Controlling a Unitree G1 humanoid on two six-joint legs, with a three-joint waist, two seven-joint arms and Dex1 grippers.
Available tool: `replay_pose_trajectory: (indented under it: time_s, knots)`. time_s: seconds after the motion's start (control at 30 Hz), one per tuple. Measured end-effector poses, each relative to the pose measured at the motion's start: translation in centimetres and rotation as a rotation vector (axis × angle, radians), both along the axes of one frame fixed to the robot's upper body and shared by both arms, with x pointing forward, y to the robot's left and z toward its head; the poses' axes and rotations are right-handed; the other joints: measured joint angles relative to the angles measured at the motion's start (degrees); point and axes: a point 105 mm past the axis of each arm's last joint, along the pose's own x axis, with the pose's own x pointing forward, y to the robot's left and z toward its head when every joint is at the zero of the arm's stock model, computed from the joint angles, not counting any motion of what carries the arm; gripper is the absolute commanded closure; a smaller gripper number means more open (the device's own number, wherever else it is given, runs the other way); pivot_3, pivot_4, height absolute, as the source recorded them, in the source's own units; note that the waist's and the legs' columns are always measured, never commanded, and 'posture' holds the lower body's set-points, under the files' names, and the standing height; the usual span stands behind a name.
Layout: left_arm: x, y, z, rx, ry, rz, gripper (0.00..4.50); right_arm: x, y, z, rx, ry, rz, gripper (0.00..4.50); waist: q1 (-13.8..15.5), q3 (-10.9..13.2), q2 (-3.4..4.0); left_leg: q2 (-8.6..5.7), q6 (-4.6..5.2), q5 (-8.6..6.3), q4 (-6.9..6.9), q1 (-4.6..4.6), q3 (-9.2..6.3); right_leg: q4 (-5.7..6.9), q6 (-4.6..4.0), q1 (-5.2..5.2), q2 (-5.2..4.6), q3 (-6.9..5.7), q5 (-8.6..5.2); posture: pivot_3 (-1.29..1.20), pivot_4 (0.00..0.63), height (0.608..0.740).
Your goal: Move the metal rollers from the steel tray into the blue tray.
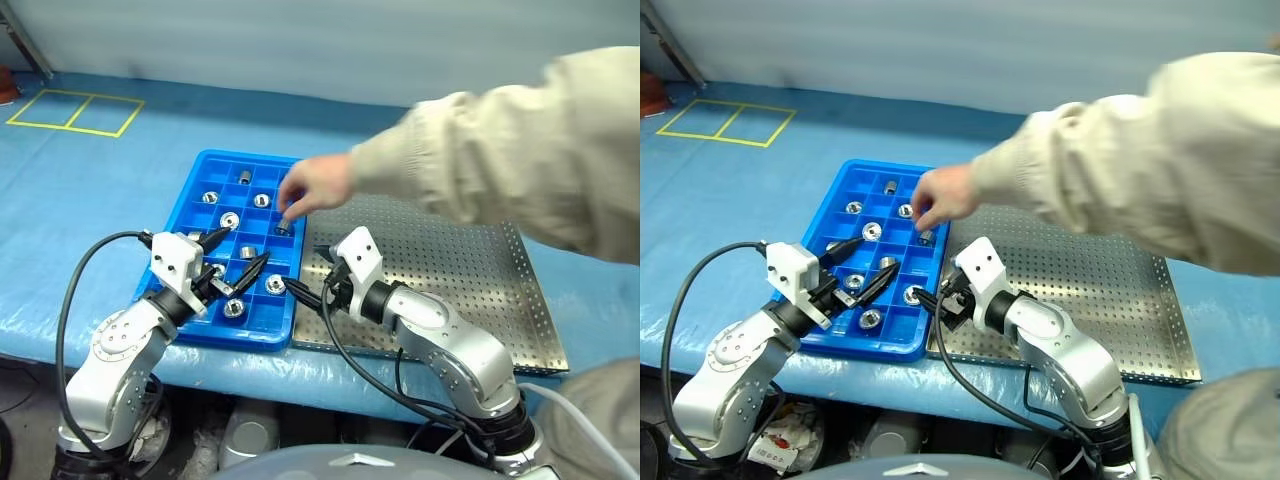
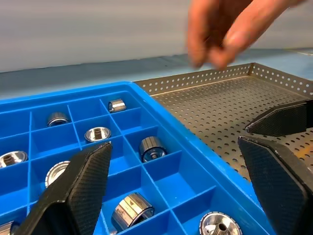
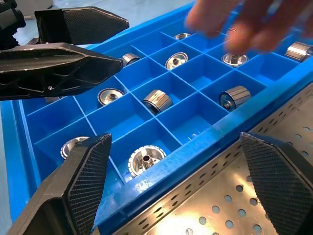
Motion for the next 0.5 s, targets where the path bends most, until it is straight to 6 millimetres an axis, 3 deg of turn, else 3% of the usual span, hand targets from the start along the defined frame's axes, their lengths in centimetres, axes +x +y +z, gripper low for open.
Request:
replay_pose_trajectory:
  time_s: [0.5]
  knots:
    - [-0.17,0.12,-0.33,0.003,0.013,0.003,0.00,-0.20,0.27,-0.09,-0.001,0.004,0.014,0.06,-0.92,0.00,0.00,-0.01,0.00,0.00,0.00,0.04,0.01,0.02,-0.04,0.01,-0.01,0.05,-0.02,0.33,0.150,0.740]
